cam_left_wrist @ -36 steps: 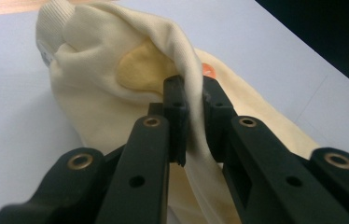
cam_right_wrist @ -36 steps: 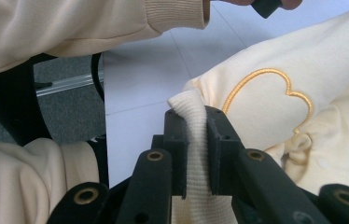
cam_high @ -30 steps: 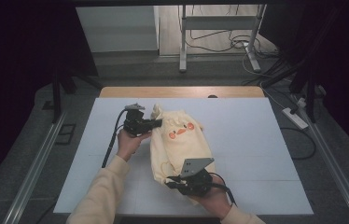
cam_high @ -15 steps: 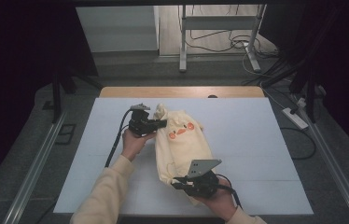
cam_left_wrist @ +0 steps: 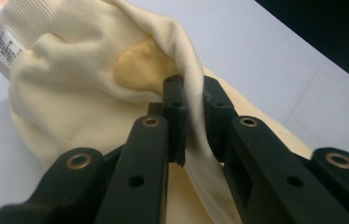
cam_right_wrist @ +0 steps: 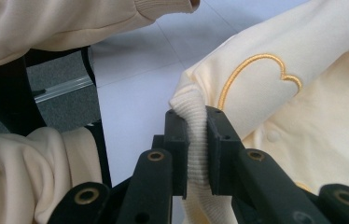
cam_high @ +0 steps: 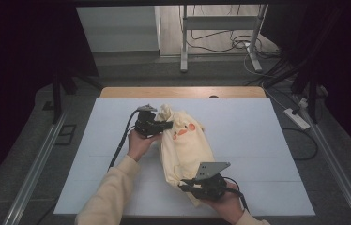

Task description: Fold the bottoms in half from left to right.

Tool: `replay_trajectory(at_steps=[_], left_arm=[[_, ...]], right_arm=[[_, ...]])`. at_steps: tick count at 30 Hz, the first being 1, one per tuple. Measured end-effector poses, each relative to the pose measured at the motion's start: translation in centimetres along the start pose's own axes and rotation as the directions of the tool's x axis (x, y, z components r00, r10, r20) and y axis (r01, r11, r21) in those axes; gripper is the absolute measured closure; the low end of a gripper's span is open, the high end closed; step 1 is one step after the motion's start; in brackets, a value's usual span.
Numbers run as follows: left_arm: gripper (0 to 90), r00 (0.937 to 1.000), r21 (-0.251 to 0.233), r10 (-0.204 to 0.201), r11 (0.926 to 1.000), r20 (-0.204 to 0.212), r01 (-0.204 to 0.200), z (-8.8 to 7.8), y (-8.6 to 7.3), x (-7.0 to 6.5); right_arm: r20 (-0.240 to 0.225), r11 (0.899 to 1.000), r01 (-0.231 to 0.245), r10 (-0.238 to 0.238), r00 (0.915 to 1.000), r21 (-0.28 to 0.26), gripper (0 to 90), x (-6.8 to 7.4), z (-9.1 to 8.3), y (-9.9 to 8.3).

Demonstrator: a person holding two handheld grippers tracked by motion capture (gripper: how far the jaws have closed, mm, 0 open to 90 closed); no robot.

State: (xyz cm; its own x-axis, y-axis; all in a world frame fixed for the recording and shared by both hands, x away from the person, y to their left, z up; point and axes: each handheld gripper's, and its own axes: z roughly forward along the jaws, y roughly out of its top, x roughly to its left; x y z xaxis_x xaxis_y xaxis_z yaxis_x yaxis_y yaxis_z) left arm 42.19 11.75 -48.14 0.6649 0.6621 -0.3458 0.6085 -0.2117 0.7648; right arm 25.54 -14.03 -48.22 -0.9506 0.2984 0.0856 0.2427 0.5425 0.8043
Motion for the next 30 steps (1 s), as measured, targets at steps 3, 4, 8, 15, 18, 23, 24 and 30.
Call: replay_trajectory(at_steps=[3,4,8,15,18,23,24,30], left_arm=[[81.4,1.0000,0.004,0.001,1.0000,0.003,-0.001,0.2,0.0,-0.1],[81.4,1.0000,0.004,0.000,1.0000,0.004,0.000,0.3,0.0,-0.2],[81.4,1.0000,0.006,0.002,1.0000,0.003,-0.002,0.5,0.1,-0.3],[81.3,1.0000,0.010,0.008,0.9999,0.001,-0.008,0.8,0.2,-0.6],[81.3,1.0000,0.012,0.008,0.9999,0.002,-0.008,1.0,0.2,-0.7],[81.3,1.0000,0.015,0.009,0.9998,0.001,-0.009,1.3,0.4,-0.9],[81.4,1.0000,0.016,0.009,0.9998,-0.001,-0.009,1.4,0.4,-0.9],[81.3,0.9999,0.022,0.012,0.9997,-0.002,-0.012,1.8,0.6,-1.2]], right_arm=[[0.005,1.000,-0.006,0.006,1.0000,0.000,79.9,0.0,-0.3,-0.2],[0.007,1.000,-0.007,0.007,0.9999,-0.001,79.9,0.0,-0.3,-0.3],[0.012,1.000,-0.015,0.015,0.9998,-0.002,80.0,-0.1,-0.6,-0.6],[0.020,1.000,-0.021,0.021,0.9996,-0.001,80.0,-0.1,-1.1,-1.0],[0.022,1.000,-0.026,0.026,0.9994,-0.004,80.0,-0.2,-1.2,-1.1],[0.028,0.999,-0.033,0.033,0.9991,-0.004,80.4,-0.4,-1.5,-1.4],[0.028,0.999,-0.036,0.036,0.9989,-0.006,80.4,-0.4,-1.5,-1.4],[0.032,0.999,-0.043,0.043,0.9985,-0.012,80.8,-0.5,-1.8,-1.6]])
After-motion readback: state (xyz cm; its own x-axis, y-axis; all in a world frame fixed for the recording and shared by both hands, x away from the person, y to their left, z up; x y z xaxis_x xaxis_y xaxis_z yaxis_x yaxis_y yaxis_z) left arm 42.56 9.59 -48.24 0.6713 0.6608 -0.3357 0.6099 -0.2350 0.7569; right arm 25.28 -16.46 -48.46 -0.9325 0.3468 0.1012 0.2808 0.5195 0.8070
